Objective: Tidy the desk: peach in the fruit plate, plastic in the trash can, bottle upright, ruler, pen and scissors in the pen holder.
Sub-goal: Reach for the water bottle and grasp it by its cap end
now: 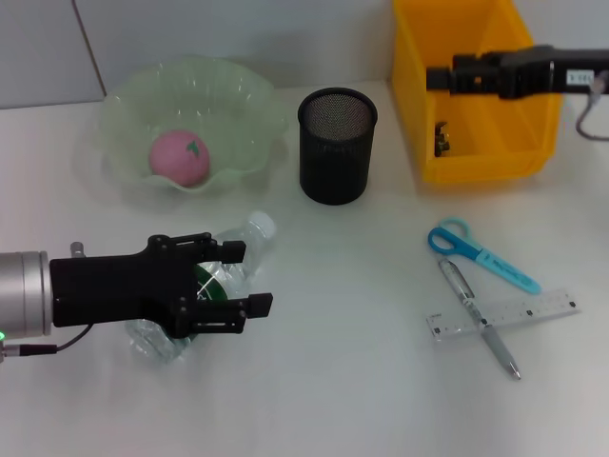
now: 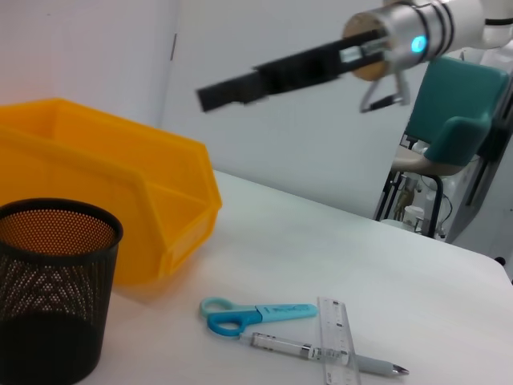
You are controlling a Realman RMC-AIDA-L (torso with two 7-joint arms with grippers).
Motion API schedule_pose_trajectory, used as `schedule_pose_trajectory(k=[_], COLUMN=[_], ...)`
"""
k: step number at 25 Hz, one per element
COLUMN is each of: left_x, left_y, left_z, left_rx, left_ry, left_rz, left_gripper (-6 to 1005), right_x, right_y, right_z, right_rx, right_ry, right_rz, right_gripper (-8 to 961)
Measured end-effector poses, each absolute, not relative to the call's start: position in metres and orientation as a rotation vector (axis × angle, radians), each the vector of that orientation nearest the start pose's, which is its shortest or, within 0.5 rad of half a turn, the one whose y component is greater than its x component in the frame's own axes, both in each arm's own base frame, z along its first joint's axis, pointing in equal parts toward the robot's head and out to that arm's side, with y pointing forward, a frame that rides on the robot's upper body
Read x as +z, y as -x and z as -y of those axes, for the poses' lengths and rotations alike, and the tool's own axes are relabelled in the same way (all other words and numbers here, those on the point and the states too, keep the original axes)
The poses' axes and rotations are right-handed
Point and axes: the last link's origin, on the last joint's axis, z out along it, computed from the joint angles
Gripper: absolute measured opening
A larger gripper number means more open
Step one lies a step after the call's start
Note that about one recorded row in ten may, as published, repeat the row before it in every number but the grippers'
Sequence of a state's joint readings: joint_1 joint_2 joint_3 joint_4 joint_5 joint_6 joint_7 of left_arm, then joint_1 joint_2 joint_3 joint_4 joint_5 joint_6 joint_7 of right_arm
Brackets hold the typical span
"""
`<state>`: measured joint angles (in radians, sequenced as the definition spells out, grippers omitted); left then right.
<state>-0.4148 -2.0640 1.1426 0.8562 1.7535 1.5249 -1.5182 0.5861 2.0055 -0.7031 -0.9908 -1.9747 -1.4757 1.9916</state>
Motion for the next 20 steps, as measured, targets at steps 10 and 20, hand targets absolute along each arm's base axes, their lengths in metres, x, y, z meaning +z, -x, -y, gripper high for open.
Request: schedule_pose_trajectory(k=[10,20], left_x=[-0.012,-0.011], left_y=[0.228,0.228], left_z=[-0.312,-0.311], left_rx=[-0.692,-0.695], left_ry=[2.904,2.911], left_rz=[0.533,0.542], left_gripper=[726,722], right_x=[0.088,0.057], right_y=[-0.235,-0.256], right_z=[-0.364,-0.336], right_rx=[0.57,0.508], right_ry=[2.65,2.842], right_rz=[-0.958,-0.808], right_gripper=[694,693])
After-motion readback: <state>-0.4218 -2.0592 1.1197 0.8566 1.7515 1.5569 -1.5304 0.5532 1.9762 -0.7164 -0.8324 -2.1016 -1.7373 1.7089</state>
